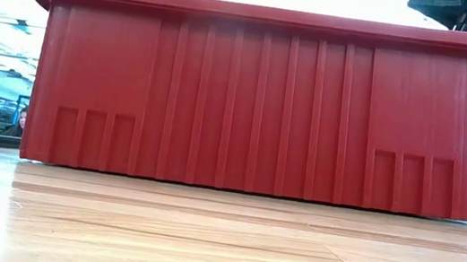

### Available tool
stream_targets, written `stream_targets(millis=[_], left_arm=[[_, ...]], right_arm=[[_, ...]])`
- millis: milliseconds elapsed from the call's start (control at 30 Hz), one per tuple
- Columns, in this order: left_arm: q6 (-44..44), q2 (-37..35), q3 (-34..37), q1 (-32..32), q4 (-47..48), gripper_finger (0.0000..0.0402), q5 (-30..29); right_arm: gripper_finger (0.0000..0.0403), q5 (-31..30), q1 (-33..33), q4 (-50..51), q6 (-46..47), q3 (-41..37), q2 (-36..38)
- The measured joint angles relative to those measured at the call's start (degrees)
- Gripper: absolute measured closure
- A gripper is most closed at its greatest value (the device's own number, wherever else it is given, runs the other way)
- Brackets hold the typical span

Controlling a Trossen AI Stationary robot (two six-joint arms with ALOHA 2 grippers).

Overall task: Pick and place slides into bin
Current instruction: Put the black slide into the red bin

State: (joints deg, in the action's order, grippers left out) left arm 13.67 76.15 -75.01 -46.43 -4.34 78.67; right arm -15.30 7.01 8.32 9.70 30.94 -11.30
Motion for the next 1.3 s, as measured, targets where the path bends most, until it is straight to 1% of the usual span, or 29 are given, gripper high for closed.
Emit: stream_targets(millis=[167,400,533,633,800,933,1100,1200,1300], left_arm=[[-0.4,7.4,-2.0,2.2,-0.8,0.0401,4.0],[5.4,17.5,-6.0,6.0,-7.2,0.0401,8.3],[10.1,23.9,-9.7,8.3,-10.4,0.0401,9.0],[12.4,28.4,-13.5,10.3,-10.7,0.0401,10.1],[13.5,34.3,-17.8,12.1,-9.9,0.0401,9.8],[13.8,37.5,-18.4,12.4,-10.3,0.0401,8.8],[12.8,41.0,-18.2,12.3,-4.5,0.0401,7.2],[9.5,41.9,-18.2,12.2,0.0,0.0401,6.9],[3.7,42.2,-18.2,12.0,6.3,0.0401,4.3]], right_arm=[[0.0403,0.0,0.0,0.0,0.1,0.0,0.0],[0.0403,0.1,0.0,-0.2,0.0,0.0,0.0],[0.0403,0.3,0.0,-0.1,0.1,0.0,0.0],[0.0403,0.3,0.0,-0.1,0.0,0.0,0.0],[0.0403,0.3,0.0,0.0,-0.6,0.0,0.0],[0.0403,0.4,0.0,0.3,-0.4,0.0,0.0],[0.0403,0.5,0.0,0.6,-0.3,0.0,0.0],[0.0403,0.6,0.0,1.4,-0.3,0.0,0.0],[0.0403,0.6,0.0,1.8,-0.3,0.0,0.0]])
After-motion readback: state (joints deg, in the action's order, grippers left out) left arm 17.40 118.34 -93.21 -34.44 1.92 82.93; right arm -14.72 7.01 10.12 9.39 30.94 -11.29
